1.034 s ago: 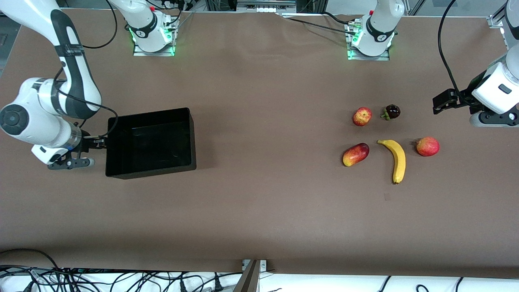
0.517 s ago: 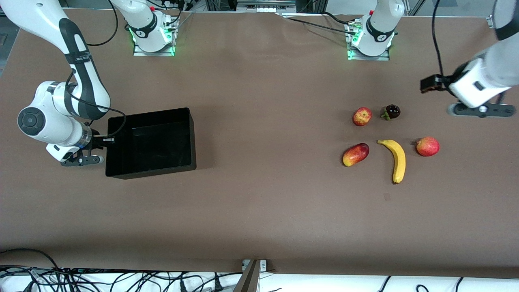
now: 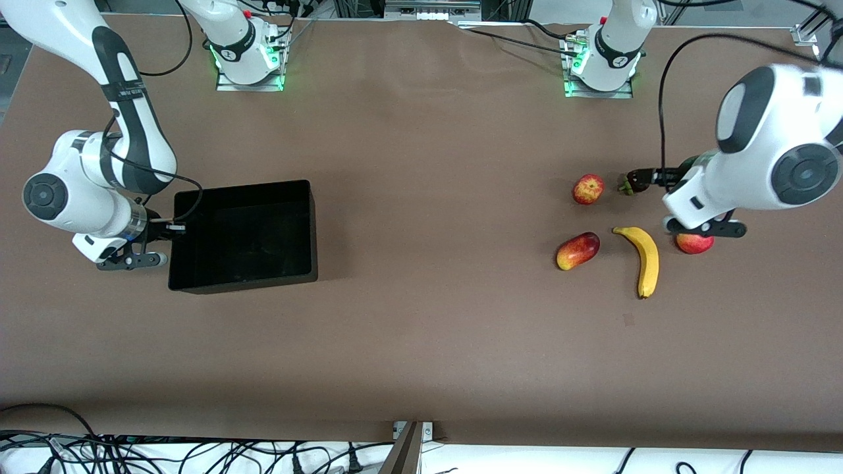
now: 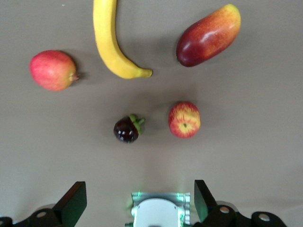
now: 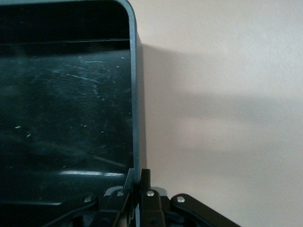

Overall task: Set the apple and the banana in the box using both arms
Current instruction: 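Push the box toward the fruit with the right gripper while the left grasps the apple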

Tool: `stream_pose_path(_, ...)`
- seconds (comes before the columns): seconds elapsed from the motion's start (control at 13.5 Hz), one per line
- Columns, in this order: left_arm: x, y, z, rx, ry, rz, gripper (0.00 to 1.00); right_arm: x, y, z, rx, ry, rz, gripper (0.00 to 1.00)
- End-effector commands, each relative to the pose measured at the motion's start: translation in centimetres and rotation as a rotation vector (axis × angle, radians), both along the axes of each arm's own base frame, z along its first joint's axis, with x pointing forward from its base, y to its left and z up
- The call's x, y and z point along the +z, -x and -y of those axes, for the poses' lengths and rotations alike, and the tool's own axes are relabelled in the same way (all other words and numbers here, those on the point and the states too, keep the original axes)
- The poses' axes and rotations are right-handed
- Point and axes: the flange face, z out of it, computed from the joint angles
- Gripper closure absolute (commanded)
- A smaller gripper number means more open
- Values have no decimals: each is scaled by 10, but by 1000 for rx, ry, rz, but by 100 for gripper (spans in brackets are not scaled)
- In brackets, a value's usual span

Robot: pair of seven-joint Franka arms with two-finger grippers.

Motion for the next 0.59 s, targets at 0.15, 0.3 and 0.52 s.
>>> stream_pose_path(0.15, -80, 52, -3, 54, 67, 43, 0, 67, -38, -104, 19, -125, -3, 100)
stream_pose_path(0.3, -113, 76, 3, 47, 71, 87, 0, 67, -36, -175, 3, -112, -20, 100)
stream_pose_path(0.52, -159, 108, 35, 66, 52, 137, 0, 63, -11, -288, -103, -138, -51, 100)
